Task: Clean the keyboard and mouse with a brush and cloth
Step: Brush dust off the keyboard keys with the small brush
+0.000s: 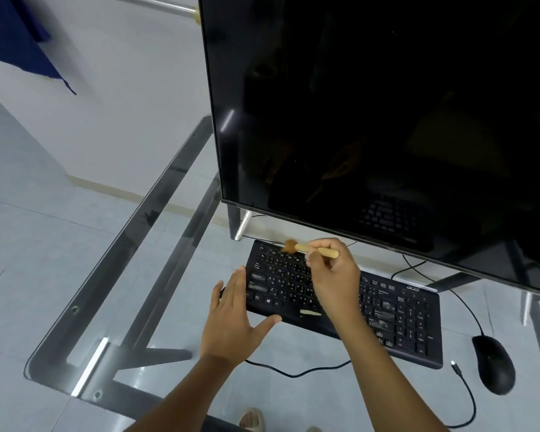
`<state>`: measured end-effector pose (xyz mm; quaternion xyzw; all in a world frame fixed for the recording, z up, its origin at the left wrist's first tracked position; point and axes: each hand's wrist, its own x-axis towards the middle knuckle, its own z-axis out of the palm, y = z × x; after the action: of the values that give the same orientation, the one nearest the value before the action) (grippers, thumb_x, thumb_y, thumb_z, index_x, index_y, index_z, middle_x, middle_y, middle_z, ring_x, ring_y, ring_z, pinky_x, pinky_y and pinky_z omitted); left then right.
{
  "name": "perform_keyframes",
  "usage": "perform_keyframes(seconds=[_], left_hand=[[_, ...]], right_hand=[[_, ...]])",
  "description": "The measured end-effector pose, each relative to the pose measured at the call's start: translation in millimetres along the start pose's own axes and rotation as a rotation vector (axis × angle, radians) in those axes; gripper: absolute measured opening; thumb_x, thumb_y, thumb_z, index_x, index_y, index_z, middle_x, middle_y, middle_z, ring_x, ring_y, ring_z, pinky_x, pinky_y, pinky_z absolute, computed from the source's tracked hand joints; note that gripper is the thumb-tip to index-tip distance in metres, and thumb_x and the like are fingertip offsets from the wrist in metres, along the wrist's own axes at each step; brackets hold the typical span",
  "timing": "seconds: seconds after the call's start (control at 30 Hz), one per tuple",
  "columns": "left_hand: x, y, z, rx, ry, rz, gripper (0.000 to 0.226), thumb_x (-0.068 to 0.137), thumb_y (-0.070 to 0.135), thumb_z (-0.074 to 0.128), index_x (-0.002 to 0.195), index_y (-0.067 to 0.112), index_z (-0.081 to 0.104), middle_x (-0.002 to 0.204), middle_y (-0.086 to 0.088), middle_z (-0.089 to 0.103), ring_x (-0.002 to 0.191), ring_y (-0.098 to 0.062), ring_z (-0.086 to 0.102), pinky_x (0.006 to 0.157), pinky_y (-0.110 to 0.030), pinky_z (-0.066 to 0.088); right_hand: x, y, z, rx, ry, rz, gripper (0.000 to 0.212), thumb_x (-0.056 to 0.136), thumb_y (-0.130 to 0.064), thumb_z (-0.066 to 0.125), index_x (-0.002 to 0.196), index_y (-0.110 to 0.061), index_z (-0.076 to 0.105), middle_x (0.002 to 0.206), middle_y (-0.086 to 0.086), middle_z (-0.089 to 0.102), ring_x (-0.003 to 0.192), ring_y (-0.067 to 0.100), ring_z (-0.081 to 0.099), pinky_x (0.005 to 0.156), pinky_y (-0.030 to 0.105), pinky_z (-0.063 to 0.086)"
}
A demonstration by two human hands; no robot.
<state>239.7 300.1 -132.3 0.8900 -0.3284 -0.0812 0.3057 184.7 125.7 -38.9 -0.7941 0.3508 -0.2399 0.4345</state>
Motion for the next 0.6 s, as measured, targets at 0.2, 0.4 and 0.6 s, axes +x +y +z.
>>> perform_keyframes(seconds=[0.2,0.4,0.6], left_hand=[[0,1,-1,-0.008,-0.005,0.000,0.100,0.078,0.075,0.055,0.150,0.021,0.011,0.154,0.003,0.031,0.143,-0.011,0.026,0.121,-0.039,0.009],[0,2,-2,0.012,-0.016,0.001,0.102,0.078,0.074,0.056,0.150,0.018,0.010,0.155,0.001,0.030,0.144,-0.012,0.023,0.121,-0.037,0.006],[1,3,-3,0.020,-0.012,0.004,0.102,0.078,0.074,0.054,0.151,0.016,0.013,0.156,0.000,0.029,0.145,-0.011,0.021,0.121,-0.035,0.003]], right_hand=[[-7,15,-23,-0.060,0.066,-0.043,0.011,0.090,-0.009,0.062,0.089,-0.019,0.066,0.083,-0.001,0.063,0.056,0.007,0.053,0.051,0.020,0.042],[-19,27,-38,0.045,-0.098,0.096,0.013,0.092,-0.008,0.059,0.088,-0.019,0.065,0.077,0.001,0.069,0.062,0.018,0.064,0.059,0.028,0.053],[-22,27,-50,0.107,-0.028,0.119,0.014,0.091,-0.005,0.059,0.089,-0.017,0.065,0.081,0.004,0.070,0.067,0.018,0.067,0.063,0.030,0.057]])
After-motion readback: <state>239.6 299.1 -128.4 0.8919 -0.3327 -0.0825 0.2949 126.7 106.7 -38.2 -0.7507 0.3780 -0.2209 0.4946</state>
